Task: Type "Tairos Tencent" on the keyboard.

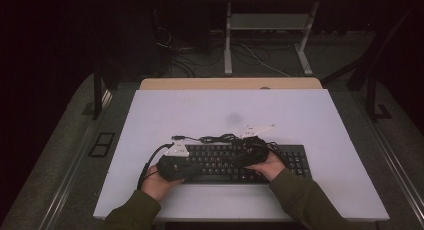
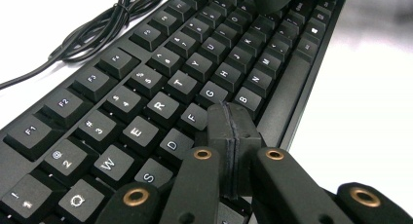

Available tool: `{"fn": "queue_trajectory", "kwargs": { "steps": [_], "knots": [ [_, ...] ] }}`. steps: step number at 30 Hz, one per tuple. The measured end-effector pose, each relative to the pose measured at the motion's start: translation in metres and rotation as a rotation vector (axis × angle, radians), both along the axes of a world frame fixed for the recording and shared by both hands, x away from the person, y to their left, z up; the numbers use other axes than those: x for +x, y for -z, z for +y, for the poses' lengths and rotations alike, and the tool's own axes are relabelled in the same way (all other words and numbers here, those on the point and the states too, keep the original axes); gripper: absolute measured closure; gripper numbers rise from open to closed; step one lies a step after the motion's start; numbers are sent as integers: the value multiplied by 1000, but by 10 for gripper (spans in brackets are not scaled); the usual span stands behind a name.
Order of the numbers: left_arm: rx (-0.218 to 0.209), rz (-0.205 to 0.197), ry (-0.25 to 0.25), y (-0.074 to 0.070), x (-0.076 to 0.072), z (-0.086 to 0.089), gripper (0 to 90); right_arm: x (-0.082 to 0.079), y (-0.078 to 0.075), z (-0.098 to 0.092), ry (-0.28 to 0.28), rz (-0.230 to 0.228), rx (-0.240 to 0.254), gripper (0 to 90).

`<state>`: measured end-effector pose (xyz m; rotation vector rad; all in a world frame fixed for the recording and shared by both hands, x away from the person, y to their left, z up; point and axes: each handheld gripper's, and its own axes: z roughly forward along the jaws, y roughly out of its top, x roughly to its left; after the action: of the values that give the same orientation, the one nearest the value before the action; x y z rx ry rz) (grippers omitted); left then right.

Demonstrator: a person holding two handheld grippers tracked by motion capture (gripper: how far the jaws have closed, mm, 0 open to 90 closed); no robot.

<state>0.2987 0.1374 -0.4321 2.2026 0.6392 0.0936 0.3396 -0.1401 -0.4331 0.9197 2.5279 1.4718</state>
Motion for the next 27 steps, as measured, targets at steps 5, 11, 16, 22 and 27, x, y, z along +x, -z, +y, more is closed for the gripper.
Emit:
{"fn": "queue_trajectory", "kwargs": {
  "steps": [5, 11, 16, 22, 27],
  "knots": [
    [-7, -9, 1, -2, -1, 0, 889, 0, 0, 0, 1, 0, 0, 210],
    [-15, -17, -3, -4, -1, 0, 889, 0, 0, 0, 0, -3, -1, 210],
    [-17, -25, -8, -6, 1, 1, 889, 0, 0, 0, 1, -3, -3, 210],
    [-25, -39, -27, -8, 4, 2, 889, 0, 0, 0, 1, -3, -4, 211],
    [-35, -54, -57, -9, 9, 3, 889, 0, 0, 1, 0, -5, -5, 210]
  ]
}}
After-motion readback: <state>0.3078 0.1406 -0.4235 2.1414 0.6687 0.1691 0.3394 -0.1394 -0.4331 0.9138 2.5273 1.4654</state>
